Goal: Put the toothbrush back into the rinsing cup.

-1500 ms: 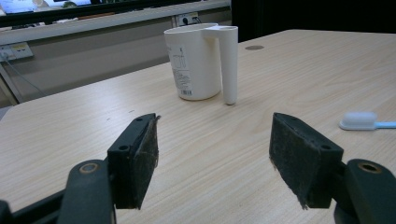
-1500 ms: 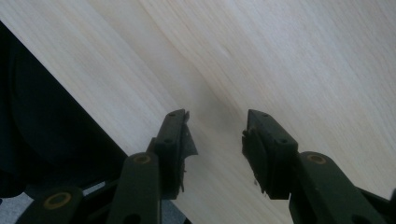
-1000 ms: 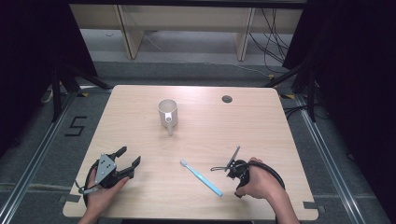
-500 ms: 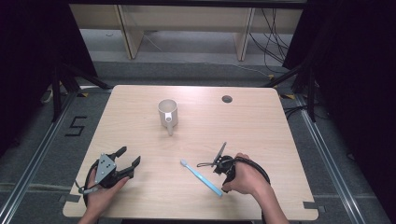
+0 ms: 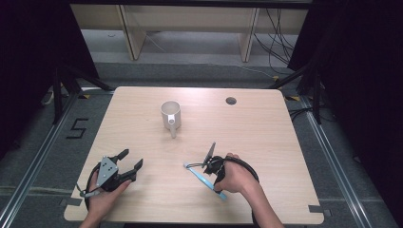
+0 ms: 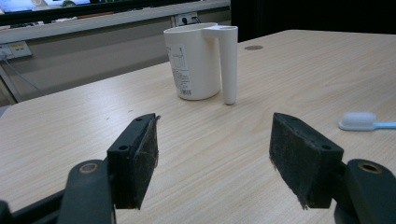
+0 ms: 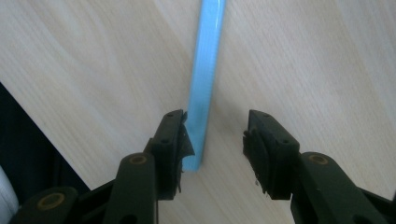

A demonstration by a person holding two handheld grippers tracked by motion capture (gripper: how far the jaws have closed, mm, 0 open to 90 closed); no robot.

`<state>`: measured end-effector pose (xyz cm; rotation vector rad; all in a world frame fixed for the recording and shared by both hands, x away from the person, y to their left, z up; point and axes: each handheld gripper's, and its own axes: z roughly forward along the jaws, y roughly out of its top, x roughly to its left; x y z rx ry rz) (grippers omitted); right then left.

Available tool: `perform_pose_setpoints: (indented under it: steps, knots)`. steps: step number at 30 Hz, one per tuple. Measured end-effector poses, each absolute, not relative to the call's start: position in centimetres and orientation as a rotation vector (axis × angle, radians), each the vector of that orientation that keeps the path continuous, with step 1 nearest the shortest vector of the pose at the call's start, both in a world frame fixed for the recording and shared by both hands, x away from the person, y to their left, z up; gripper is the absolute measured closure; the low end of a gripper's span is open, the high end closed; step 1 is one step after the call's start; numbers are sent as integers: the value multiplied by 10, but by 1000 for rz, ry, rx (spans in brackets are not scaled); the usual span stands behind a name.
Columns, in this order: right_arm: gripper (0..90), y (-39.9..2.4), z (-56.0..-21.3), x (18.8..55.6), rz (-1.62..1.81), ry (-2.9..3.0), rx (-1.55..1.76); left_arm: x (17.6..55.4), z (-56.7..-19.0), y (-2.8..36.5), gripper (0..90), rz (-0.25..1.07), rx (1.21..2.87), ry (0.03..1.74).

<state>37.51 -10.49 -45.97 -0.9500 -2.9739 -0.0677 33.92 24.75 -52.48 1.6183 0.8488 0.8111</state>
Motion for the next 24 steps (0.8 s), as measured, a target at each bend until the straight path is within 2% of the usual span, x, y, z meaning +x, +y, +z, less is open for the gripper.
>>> perform_pose_setpoints:
  steps: [11, 24]
  knots:
    - [631, -80, -467, 382, -13, -2982, -923, 339, -525, 248, 319, 813, 1613, 844]
    - [688, -74, -475, 386, 41, -2976, -941, 339, -525, 248, 320, 810, 1613, 845]
